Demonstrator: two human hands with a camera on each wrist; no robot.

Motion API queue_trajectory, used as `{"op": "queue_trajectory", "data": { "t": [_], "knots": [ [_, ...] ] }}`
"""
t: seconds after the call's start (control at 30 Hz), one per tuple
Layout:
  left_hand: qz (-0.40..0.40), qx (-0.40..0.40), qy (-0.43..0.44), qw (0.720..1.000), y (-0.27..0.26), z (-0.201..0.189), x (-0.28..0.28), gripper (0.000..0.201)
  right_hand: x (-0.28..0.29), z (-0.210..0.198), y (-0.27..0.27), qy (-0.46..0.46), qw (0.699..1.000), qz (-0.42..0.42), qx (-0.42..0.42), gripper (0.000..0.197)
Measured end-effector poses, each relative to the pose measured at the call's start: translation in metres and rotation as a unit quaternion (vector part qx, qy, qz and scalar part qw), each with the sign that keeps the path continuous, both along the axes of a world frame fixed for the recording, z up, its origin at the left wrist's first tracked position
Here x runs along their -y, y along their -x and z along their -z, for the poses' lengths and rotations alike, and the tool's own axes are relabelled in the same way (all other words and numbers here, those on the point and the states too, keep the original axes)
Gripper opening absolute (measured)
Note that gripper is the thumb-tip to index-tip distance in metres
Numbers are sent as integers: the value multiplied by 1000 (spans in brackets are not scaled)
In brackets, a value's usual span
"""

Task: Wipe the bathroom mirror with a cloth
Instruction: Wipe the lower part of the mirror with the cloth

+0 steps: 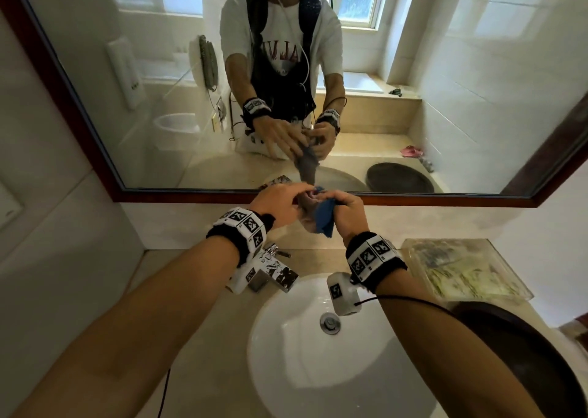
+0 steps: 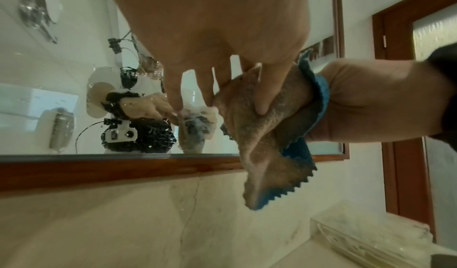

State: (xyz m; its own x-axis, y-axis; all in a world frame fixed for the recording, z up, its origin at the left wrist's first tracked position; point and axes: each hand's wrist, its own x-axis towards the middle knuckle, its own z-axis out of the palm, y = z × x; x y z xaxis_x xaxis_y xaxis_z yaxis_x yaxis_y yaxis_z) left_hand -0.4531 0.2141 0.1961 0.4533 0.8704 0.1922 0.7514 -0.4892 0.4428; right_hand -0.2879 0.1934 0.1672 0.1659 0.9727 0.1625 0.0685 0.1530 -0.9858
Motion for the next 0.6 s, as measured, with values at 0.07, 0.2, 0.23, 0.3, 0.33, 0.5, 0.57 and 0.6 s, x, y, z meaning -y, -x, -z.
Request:
{"op": "queue_trajectory", "data": {
  "t": [0.07, 0.2, 0.23, 0.3, 0.33, 0.5, 0.57, 0.6],
  "knots": [
    [-36, 20, 7, 999, -2, -3, 5, 35, 2, -3, -1, -18, 999, 20, -33, 36],
    [-121, 69, 4, 990, -9, -11, 13, 9, 4, -1, -9, -41, 997, 55, -18, 40],
    [-138, 96, 11, 986, -11, -12, 13, 6, 4, 3, -12, -40, 998, 58, -6, 41],
    [-163, 142, 21, 976, -15, -14, 14, 5, 6, 9, -15, -26, 998, 47, 16, 42],
    [-172, 158, 26, 972, -17, -15, 15, 7, 8, 10, -15, -17, 999, 37, 24, 41],
    [-186, 229, 51, 954, -32, -17, 19, 7, 23, 1, -17, 83, 991, -37, -101, 36],
    [-165, 251, 82, 950, -37, -16, 18, 15, 23, -2, -21, 122, 972, -43, -197, 27],
    [-153, 253, 97, 951, -39, -15, 18, 18, 22, -3, -23, 137, 960, -38, -240, 26]
  ]
}}
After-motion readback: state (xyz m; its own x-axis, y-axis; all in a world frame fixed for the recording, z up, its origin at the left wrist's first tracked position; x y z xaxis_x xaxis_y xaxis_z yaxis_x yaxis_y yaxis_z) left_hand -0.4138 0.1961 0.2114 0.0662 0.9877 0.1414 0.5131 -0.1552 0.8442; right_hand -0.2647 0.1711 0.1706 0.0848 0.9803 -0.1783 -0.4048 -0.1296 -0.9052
